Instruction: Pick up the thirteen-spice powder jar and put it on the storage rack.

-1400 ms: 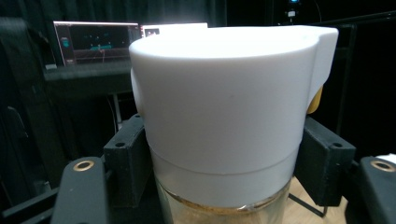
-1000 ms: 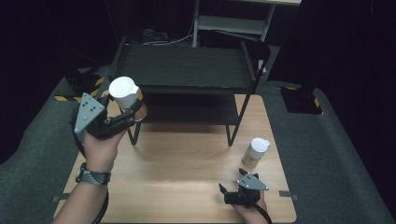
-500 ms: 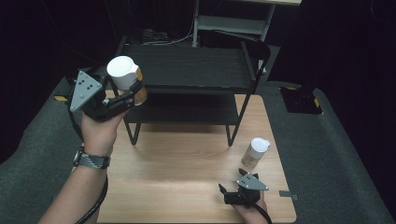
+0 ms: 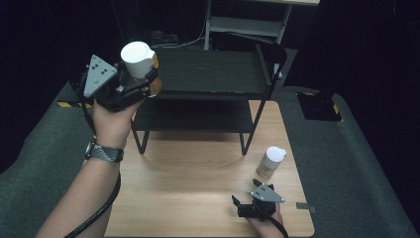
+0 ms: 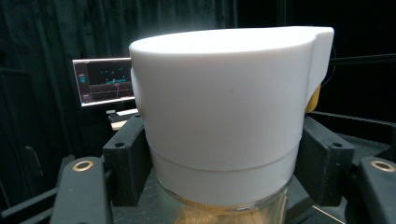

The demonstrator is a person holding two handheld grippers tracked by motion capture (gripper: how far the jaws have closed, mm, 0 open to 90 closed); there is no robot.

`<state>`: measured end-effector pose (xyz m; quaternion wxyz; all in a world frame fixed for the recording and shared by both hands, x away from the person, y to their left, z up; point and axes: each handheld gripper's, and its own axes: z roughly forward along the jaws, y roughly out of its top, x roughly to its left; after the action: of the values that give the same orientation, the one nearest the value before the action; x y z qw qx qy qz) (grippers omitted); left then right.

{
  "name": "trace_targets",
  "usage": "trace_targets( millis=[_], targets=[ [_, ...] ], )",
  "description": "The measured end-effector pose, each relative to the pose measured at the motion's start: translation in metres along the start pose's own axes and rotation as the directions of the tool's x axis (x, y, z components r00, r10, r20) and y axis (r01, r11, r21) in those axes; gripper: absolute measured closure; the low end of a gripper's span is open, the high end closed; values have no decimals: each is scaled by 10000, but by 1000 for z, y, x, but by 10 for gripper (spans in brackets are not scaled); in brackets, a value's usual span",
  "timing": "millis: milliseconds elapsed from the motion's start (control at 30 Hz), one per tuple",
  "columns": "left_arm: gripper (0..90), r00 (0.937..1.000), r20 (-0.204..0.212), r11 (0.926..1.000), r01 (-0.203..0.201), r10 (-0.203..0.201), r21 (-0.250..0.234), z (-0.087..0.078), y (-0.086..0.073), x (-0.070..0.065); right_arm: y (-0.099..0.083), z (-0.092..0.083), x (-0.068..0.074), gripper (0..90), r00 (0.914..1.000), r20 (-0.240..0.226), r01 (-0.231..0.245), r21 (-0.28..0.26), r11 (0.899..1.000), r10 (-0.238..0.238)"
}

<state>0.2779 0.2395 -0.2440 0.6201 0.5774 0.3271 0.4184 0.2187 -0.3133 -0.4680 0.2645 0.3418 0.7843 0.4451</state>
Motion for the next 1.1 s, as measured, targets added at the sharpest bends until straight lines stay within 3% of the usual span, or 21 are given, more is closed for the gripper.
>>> trace_targets(
  millis=[500, 733, 1100],
  targets=[
    [295, 9996, -258, 9985, -59, 74, 550, 40, 6, -3, -1, 0, 0, 18, 10000, -39, 68, -67, 10000, -68],
    [295, 9995, -293, 9978, 172, -153, 639, 50, 3, 0, -2, -1, -1, 18, 10000, -59, 53, -96, 9999, -53],
    [292, 9993, -347, 9980, 137, -115, 620, 61, 1, 0, -2, -1, -1, 18, 9999, -79, 62, -105, 9999, -62]
  ],
)
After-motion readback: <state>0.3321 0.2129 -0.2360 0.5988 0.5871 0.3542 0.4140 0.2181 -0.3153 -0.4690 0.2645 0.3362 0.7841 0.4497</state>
